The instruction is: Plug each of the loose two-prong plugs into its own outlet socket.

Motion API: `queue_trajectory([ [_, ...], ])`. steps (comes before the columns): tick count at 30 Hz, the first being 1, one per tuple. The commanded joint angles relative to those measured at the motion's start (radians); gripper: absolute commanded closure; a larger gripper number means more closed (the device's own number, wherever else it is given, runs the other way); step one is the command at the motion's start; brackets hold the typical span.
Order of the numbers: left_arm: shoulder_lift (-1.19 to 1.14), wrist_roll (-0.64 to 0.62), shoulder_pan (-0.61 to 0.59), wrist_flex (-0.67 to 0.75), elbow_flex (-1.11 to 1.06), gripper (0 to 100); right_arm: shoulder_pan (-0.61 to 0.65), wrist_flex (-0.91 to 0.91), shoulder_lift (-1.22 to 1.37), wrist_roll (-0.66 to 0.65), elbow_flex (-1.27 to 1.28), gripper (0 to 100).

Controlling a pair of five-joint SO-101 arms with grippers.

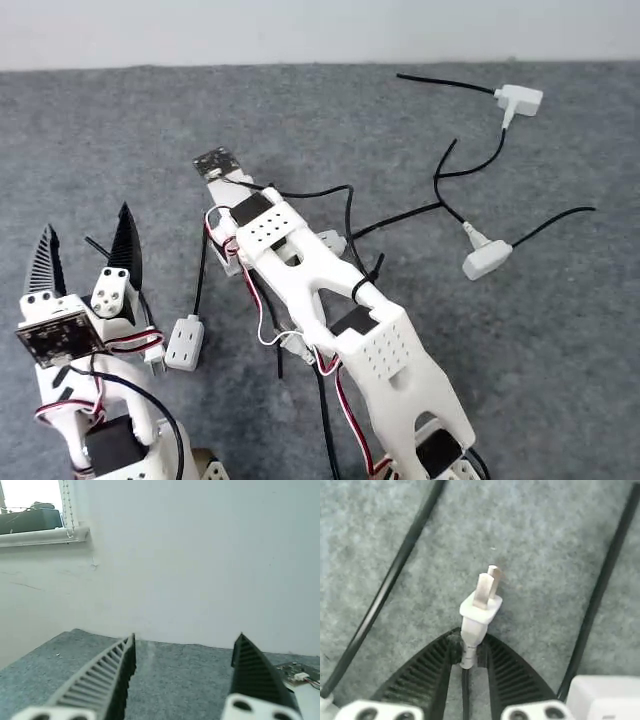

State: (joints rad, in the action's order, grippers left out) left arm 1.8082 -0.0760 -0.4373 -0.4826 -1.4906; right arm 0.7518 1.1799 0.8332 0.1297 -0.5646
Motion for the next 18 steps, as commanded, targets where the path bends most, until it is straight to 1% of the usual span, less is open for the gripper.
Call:
queue_trajectory([
  [1,0.011,-0.014,0.002,0.029,0.082,70,0.058,0.099,-0.108,-0.173,-0.107,99.0],
  [3,0.011,-0.014,0.002,0.026,0.116,70,0.071,0.194,-0.196,-0.264,-0.132,99.0],
  [6,0.011,-0.014,0.003,-0.018,0.188,70,0.071,0.332,-0.357,-0.367,-0.166,99.0],
  [10,0.011,-0.015,0.081,-0.038,0.268,70,0.050,0.522,-0.615,-0.517,-0.229,99.0],
  [12,0.011,-0.015,0.180,-0.087,0.305,70,0.044,0.613,-0.739,-0.572,-0.242,99.0],
  [13,0.011,-0.014,0.238,-0.124,0.331,70,0.044,0.625,-0.797,-0.588,-0.222,99.0],
  [16,0.011,-0.008,0.399,-0.239,0.403,70,0.021,0.618,-0.975,-0.623,-0.064,99.0],
  [18,0.011,0.002,0.488,-0.270,0.426,70,0.036,0.616,-1.067,-0.638,0.037,99.0],
])
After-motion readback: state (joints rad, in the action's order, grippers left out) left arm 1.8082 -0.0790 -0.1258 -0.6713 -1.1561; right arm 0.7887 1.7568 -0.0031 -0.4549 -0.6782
